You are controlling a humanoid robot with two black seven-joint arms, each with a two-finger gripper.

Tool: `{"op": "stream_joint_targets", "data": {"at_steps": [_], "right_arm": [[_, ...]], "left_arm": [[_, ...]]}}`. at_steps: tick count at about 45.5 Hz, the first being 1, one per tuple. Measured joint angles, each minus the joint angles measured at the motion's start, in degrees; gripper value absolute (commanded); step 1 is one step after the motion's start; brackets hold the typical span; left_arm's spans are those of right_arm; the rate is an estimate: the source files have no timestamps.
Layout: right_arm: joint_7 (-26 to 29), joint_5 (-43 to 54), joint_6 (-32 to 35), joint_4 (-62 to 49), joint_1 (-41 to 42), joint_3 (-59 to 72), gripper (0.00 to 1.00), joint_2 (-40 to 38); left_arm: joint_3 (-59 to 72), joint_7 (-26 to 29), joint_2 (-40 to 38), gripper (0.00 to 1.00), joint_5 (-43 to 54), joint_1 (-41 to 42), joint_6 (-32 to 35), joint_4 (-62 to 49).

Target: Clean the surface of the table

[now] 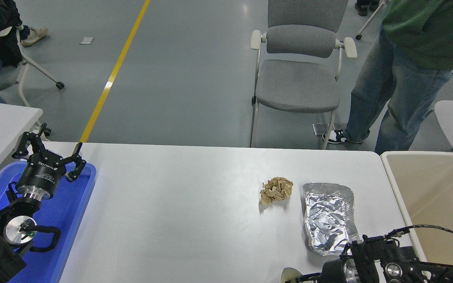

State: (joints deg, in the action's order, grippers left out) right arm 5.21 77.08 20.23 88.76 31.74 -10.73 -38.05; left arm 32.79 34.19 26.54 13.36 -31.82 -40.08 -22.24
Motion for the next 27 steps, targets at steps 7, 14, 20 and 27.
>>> {"op": "stream_joint_targets", "data": {"at_steps": [7,14,20,27], "right_arm": [[0.1,-1.7,0.9,2.3,0.9,-0.7,0.00,-3.6],[0.1,-4.4,2.3,5.3,3.4,-1.3,0.00,-9.1],[0.0,-7.6,4.1,7.5,6.3,-2.0,0.00,-14.9],[0.0,-12.5,7.0,9.2,11.0,-2.6,0.00,-22.8]], "left_arm": [[0.0,0.0,0.0,1.00,0.0,0.0,0.0,0.0],[0.0,0.0,0.0,1.00,0.0,0.0,0.0,0.0],[0.0,0.0,0.0,1.00,0.0,0.0,0.0,0.0],[0.0,0.0,0.0,1.00,0.0,0.0,0.0,0.0]]}}
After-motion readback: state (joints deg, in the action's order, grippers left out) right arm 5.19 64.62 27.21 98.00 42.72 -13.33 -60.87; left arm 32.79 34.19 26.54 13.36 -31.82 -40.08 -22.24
